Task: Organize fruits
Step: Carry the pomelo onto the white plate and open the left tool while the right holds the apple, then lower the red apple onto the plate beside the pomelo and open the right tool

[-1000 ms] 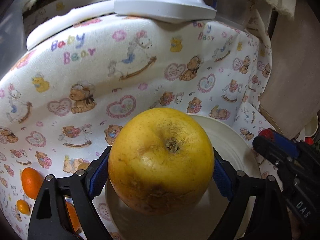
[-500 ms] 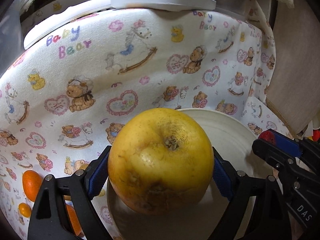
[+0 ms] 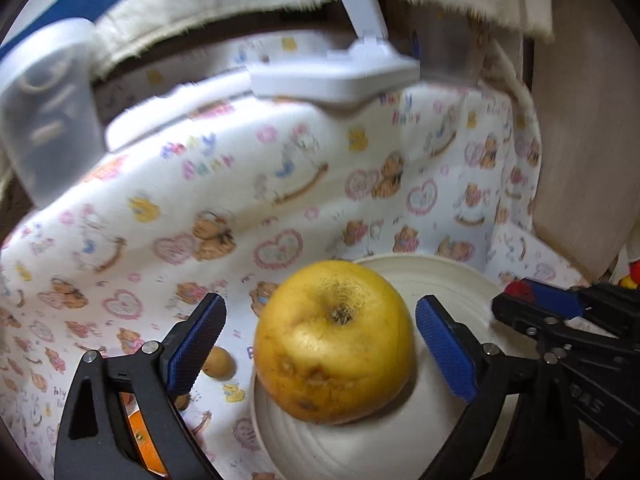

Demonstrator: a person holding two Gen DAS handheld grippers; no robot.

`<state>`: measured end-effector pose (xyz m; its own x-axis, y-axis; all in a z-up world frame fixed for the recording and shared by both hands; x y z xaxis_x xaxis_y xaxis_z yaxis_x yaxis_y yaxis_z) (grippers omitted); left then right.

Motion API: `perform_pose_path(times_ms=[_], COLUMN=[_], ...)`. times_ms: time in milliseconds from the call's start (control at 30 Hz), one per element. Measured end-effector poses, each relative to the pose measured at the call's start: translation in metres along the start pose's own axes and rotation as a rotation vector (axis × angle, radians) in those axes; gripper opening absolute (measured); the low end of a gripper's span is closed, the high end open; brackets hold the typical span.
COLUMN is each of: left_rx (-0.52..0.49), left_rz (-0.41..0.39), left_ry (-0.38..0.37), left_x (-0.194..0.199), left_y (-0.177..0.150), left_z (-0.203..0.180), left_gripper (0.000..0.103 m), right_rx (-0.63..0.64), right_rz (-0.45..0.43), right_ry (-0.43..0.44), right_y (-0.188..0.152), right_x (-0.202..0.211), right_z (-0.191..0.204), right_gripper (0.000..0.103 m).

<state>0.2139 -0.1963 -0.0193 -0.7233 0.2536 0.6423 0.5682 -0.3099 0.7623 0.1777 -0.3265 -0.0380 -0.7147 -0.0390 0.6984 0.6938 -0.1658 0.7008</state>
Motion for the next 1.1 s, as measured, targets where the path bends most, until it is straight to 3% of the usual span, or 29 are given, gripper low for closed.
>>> perform_pose_path(times_ms=[200, 367, 600, 633, 700, 733, 933, 1100], left_rx=[-0.011, 0.038, 0.077, 0.084, 0.099, 0.105, 0.16, 0.174], left_rz=[-0.102, -0.147, -0.171, -0.171, -0.167, -0.164, -0.176, -0.183], left_ry=[0.009, -0.026, 0.008, 0.02, 0.042, 0.048, 0.097, 0.154], left_x=[0.035, 0.063, 0.097, 0.102, 0.113, 0.117, 0.146, 0.163], left_y=[0.006, 0.001, -0.018, -0.021, -0.029, -0.032, -0.056, -0.071], left_z=[0.006, 0.017, 0.044, 0.05, 0.061, 0.067, 0.104, 0.127], left_gripper=[0.095, 0.096, 0.096, 0.096, 0.097, 0.097, 0.097, 0.1], right_rx=[0.03, 0.068, 0.071, 0.07, 0.071, 0.073, 0.1, 0.11], right_rz=[0.012, 0.006, 0.009, 0.01, -0.003, -0.016, -0.08, -0.174], right_ry=[0.004, -0.016, -0.016, -0.022, -0.031, -0.032, -0.012, -0.02], right_y=[-0.003, -0.006, -0.008, -0.008, -0.008, -0.008, -0.005, -0.004], right_x=[-0.004, -0.004, -0.005, -0.005, -0.004, -0.001, 0.017, 0.037], right_z=[0.009, 0.016, 0.017, 0.017, 0.018, 0.018, 0.029, 0.041], right_gripper=[0.028, 0.028, 0.029, 0.031, 0.052, 0.057, 0.061, 0.094])
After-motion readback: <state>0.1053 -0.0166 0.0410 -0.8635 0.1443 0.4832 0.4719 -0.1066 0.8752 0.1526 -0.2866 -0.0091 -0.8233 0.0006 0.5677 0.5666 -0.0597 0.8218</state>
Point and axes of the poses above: each gripper's, at about its wrist camera, not at the fingertips, and x roughly against the way its jaws point, z to its left, y to its top, the point moved 3 cm from there along -x, roughly the way its jaws point, and after that the axes turned 1 degree about -x, right-handed, at the moved point
